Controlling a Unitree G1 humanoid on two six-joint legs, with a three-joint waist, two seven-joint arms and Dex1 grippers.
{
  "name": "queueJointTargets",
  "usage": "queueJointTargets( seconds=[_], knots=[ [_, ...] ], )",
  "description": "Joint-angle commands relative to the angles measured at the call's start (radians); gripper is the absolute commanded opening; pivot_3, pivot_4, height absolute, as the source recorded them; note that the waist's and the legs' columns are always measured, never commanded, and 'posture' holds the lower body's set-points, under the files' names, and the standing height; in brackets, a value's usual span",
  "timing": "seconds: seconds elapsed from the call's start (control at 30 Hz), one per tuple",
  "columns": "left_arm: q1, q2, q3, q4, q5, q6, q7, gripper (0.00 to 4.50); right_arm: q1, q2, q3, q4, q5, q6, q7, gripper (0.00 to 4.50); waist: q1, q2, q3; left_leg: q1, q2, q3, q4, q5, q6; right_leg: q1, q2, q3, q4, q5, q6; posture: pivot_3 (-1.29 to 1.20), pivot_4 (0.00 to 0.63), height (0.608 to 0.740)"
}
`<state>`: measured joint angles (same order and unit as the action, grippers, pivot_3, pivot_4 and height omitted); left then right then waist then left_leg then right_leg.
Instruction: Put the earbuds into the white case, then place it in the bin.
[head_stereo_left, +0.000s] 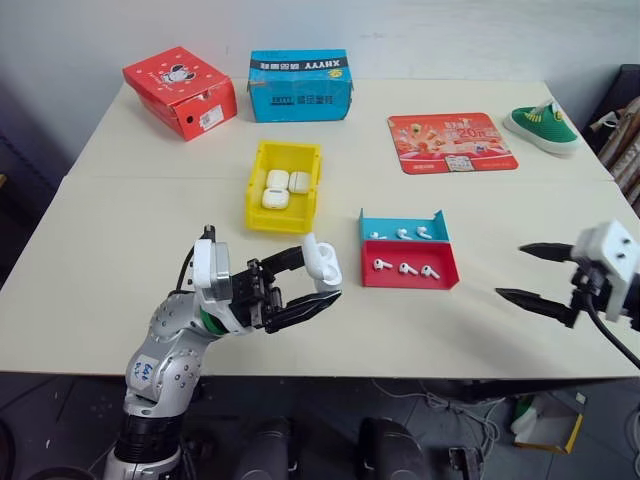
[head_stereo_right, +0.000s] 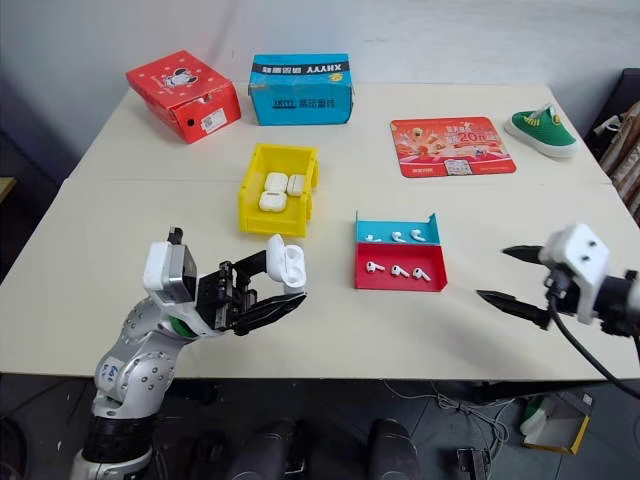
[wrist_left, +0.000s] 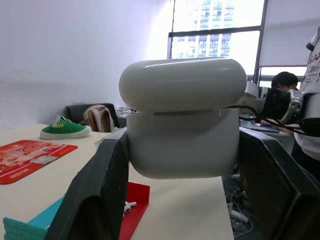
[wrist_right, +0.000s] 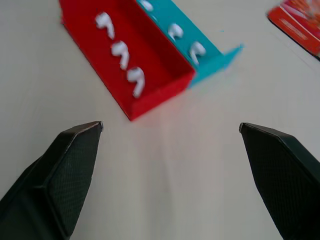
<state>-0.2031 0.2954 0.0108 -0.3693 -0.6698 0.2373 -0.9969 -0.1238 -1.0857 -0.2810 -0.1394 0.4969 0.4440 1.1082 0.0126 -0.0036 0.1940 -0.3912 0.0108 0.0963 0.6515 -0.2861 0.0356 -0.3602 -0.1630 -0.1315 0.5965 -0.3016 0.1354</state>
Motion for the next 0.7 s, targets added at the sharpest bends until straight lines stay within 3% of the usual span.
queueJointTargets(
  seconds=[0.03,0.13,0.17,0.23,0.4,0.7],
  knots=[
    [-0.006,-0.002,-0.024,0.001,0.012,-0.035,-0.009,2.77,-0.094,-0.019,0.126,-0.066,-0.036,0.102,-0.016,4.50,0.010,0.000,0.000,-0.001,0.000,0.000,0.000,0.000,0.000,0.000,0.000,-0.001,-0.001,0.000,0.000,0.00,0.150,0.740],
    [-0.010,-0.011,-0.042,0.009,0.020,-0.045,0.003,2.77,-0.218,0.023,0.244,-0.071,-0.097,0.155,-0.065,4.50,0.012,0.000,0.000,-0.004,-0.001,-0.001,0.004,-0.002,0.002,-0.001,-0.001,-0.001,-0.001,0.000,0.000,0.00,0.150,0.740],
    [-0.006,-0.012,-0.048,0.008,0.021,-0.045,0.006,2.77,-0.265,0.040,0.290,-0.068,-0.127,0.170,-0.081,4.32,0.011,0.000,0.000,-0.005,-0.001,-0.001,0.005,-0.002,0.002,-0.001,-0.001,-0.001,-0.001,0.000,0.000,0.00,0.150,0.740],
    [-0.003,-0.010,-0.055,0.010,0.028,-0.050,0.010,2.77,-0.337,0.064,0.368,-0.053,-0.182,0.179,-0.085,3.85,0.010,0.000,0.000,-0.011,0.000,-0.001,0.009,-0.003,0.003,-0.006,-0.001,-0.001,0.000,0.001,0.001,0.00,0.150,0.740],
    [-0.016,0.000,-0.040,0.029,0.036,-0.057,0.026,2.77,-0.432,0.121,0.473,0.039,-0.307,0.129,-0.112,2.07,0.014,0.000,0.000,-0.016,-0.001,-0.001,0.013,-0.002,0.003,-0.011,0.000,-0.001,0.007,0.001,0.001,0.00,0.150,0.740],
    [0.007,0.006,-0.045,0.019,0.050,-0.074,0.042,2.77,-0.472,0.136,0.523,0.062,-0.363,0.183,-0.066,2.07,0.009,0.000,0.000,-0.016,-0.001,0.000,0.013,-0.002,0.003,-0.012,0.001,-0.001,0.010,0.001,0.001,0.00,0.150,0.740]
  ],
)
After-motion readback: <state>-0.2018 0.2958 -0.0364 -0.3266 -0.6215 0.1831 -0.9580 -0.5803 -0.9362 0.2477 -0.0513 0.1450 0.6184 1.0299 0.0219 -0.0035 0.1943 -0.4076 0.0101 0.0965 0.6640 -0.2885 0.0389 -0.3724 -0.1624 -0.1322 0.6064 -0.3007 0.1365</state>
